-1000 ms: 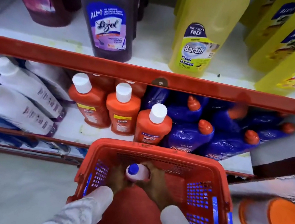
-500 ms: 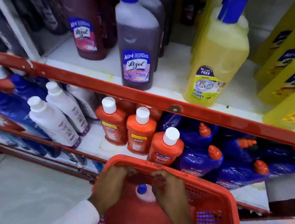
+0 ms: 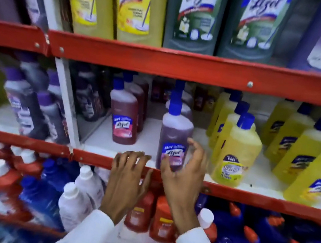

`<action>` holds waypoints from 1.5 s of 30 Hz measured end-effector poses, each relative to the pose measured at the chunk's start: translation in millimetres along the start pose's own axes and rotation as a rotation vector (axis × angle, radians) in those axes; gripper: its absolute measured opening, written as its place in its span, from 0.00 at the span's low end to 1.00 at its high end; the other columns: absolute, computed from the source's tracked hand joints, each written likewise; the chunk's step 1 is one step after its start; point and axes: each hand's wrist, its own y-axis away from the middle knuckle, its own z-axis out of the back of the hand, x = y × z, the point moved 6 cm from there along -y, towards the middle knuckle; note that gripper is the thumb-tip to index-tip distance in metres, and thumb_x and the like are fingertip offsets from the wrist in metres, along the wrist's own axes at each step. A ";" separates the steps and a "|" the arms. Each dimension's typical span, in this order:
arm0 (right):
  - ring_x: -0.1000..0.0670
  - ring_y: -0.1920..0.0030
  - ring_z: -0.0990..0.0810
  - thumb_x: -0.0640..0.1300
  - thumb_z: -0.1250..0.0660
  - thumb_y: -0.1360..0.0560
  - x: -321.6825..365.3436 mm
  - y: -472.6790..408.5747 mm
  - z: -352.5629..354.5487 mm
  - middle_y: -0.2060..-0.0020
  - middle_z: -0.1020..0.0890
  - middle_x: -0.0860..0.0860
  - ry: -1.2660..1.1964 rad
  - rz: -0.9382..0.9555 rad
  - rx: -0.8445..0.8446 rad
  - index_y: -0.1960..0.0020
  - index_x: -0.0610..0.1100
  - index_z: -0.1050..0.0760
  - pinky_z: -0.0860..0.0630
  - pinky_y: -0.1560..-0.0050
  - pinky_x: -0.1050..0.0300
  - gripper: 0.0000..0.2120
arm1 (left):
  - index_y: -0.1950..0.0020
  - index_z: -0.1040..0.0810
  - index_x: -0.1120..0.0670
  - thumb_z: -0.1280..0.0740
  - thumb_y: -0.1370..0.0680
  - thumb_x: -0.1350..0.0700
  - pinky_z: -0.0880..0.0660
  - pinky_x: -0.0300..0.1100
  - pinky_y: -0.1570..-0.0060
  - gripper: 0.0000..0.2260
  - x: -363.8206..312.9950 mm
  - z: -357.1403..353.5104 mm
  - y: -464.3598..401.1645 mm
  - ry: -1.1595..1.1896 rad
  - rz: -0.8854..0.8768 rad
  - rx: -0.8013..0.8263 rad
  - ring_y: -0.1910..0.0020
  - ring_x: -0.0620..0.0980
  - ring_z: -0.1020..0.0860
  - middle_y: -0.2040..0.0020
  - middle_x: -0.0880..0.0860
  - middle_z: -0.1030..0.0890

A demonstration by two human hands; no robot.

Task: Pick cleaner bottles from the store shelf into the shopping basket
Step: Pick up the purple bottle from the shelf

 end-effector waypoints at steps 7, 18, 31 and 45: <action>0.40 0.38 0.24 0.53 0.18 0.42 -18.7 -34.2 -57.2 0.37 0.25 0.43 0.008 -0.263 -0.039 0.30 0.43 0.40 0.24 0.38 0.43 0.49 | 0.60 0.25 0.47 0.38 0.24 0.47 0.29 0.52 0.48 0.07 31.0 -43.1 -11.9 0.029 0.018 0.152 0.56 0.54 0.23 0.60 0.47 0.19; 0.45 0.50 0.19 0.50 0.21 0.47 0.2 -66.3 -23.5 0.47 0.20 0.47 -0.411 -0.204 -0.015 0.37 0.44 0.31 0.23 0.55 0.60 0.40 | 0.59 0.23 0.47 0.35 0.23 0.48 0.33 0.48 0.50 0.06 30.7 -41.5 -6.5 0.085 0.013 0.044 0.57 0.51 0.27 0.60 0.45 0.19; 0.45 0.57 0.27 0.44 0.26 0.43 65.0 -50.6 -4.5 0.54 0.28 0.45 -1.535 -0.269 1.027 0.41 0.39 0.33 0.30 0.51 0.48 0.33 | 0.60 0.22 0.48 0.38 0.28 0.47 0.31 0.52 0.53 0.08 35.3 -48.1 -3.7 0.153 0.024 0.023 0.62 0.55 0.25 0.66 0.46 0.21; 0.60 0.52 0.28 0.49 0.15 0.46 49.7 -43.3 0.2 0.49 0.25 0.54 -0.197 -0.006 -0.066 0.39 0.46 0.32 0.32 0.55 0.79 0.41 | 0.60 0.21 0.47 0.41 0.23 0.46 0.30 0.51 0.51 0.12 31.3 -36.9 -2.9 0.115 0.060 0.047 0.60 0.53 0.25 0.64 0.46 0.19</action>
